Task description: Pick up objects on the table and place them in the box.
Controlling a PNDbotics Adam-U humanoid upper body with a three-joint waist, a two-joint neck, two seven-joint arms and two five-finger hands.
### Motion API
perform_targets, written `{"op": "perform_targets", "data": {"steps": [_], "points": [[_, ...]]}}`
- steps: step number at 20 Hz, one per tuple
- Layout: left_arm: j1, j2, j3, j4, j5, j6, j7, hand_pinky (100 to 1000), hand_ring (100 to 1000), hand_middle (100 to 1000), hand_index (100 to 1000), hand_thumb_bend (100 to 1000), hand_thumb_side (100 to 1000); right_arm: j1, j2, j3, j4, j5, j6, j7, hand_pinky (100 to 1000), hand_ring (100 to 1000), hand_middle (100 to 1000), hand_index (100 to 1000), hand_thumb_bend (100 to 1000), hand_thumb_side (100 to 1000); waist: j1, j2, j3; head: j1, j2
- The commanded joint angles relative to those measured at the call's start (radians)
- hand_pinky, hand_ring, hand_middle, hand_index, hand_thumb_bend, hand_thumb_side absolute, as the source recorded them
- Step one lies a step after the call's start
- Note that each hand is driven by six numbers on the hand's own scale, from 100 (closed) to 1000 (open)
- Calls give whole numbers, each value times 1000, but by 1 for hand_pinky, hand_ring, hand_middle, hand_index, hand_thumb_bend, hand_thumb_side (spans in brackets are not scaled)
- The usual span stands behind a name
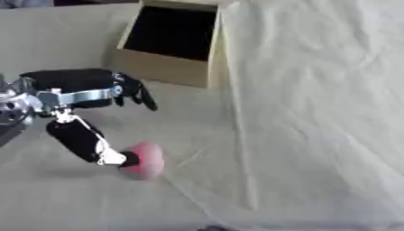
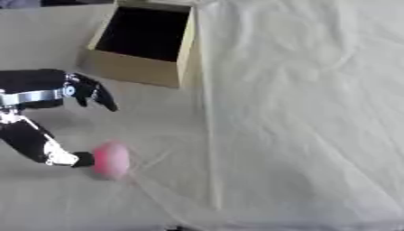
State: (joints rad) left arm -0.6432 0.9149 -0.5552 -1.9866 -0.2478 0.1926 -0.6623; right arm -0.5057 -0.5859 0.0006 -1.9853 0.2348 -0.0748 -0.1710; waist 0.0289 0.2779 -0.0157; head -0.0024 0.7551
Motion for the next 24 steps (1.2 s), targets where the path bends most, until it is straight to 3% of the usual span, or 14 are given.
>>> {"op": "perform_targets", "data": {"steps": [1, 24], "points": [[-4, 11, -2, -13, -19, -9, -9, 750, 846, 787, 852, 508, 339, -11, -15, -4, -15, -11, -2, 5, 878, 783, 711, 840, 100, 924, -1, -17, -2, 2, 7], [16, -44, -69, -13, -212, 0, -92, 656, 778, 736, 825, 279, 284, -13, -3, -5, -15, -19, -4, 6, 879, 777, 700, 835, 100, 923, -3, -11, -8, 8, 7]]}}
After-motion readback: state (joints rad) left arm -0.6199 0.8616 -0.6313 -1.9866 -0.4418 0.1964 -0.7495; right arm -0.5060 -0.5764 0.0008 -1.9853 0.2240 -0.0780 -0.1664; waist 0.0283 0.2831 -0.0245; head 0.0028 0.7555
